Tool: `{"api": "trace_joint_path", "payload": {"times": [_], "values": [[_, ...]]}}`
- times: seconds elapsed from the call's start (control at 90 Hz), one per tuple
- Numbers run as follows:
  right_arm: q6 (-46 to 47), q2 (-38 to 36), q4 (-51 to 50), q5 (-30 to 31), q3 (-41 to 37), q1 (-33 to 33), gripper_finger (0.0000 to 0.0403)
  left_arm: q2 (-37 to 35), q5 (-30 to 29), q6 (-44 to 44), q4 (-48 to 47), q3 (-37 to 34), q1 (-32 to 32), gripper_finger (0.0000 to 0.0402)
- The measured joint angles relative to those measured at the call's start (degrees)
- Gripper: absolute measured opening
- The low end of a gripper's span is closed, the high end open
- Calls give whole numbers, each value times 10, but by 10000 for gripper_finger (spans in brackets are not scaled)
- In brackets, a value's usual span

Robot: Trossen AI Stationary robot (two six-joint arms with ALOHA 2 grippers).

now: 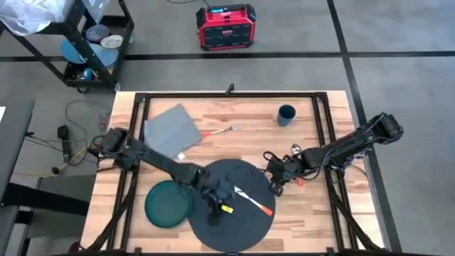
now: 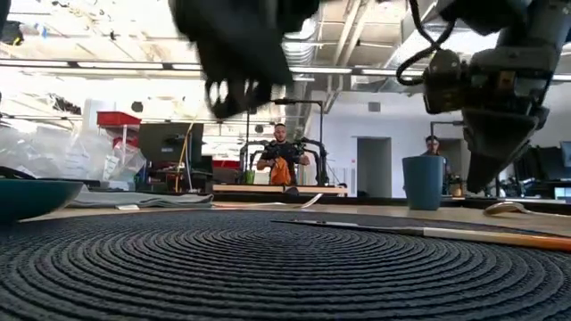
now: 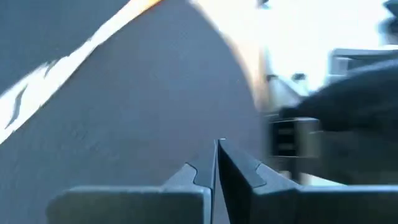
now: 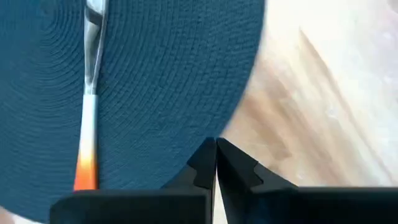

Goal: Set table place
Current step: Adjust the blue tablemat

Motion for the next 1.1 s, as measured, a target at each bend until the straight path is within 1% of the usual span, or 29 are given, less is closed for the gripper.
{"api": "trace_joint_path", "payload": {"times": [0.122,0.178,0.233,0.333,0.478,0.622,0.744,0.9,0.967,1.1], "values": [[-14,0,12,-38,-6,-17,0,18,-5,-33,7,0,-15,0],[-17,0,23,-43,-6,-21,0,20,-6,-39,-1,0,-18,0],[-19,0,34,-49,-6,-23,0,21,-8,-47,-18,0,-17,0],[-41,1,59,-87,-5,-25,0,22,-5,-58,-51,0,-16,0],[-55,26,69,-120,-5,-38,0,22,7,-57,-76,0,-14,0],[-64,73,94,-160,-6,-51,0,25,20,-50,-81,-3,-6,0],[-66,91,116,-165,-5,-53,0,26,30,-50,-85,-11,1,0],[-73,91,115,-167,-5,-55,0,33,39,-36,-80,-11,11,0],[-74,91,108,-167,-5,-58,0,39,49,-31,-86,-11,16,0],[-70,91,110,-169,-11,-61,0,59,84,-17,-68,-10,26,0]]}}
